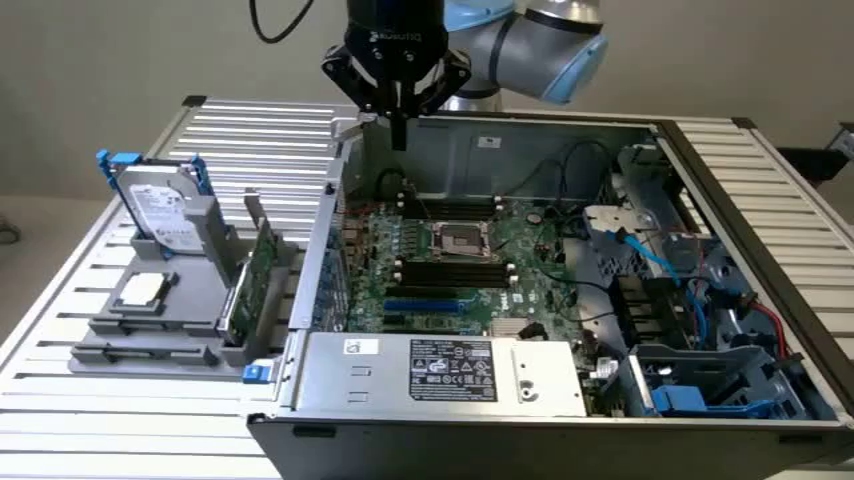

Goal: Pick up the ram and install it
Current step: 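Reach for the ram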

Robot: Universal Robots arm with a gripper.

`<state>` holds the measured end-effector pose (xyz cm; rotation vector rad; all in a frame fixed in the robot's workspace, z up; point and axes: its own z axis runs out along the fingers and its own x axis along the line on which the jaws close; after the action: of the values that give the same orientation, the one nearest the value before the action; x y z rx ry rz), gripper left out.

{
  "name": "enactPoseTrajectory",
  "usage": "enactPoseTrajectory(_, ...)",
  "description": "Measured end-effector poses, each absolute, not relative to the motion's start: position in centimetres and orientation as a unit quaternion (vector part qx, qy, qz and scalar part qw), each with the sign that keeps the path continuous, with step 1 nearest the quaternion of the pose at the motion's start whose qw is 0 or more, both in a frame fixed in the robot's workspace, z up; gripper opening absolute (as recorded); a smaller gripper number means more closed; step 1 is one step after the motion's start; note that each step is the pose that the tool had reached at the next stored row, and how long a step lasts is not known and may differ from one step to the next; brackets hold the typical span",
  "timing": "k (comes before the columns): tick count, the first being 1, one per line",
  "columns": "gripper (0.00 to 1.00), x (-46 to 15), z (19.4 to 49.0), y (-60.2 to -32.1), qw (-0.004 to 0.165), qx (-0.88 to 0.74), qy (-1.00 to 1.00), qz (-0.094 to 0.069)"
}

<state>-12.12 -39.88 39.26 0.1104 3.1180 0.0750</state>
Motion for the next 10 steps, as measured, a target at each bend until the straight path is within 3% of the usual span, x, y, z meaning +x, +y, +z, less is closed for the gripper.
enactPoseTrajectory(10,0.11,-12.12,39.26,-39.88,0.010,0.035,0.999,0.024)
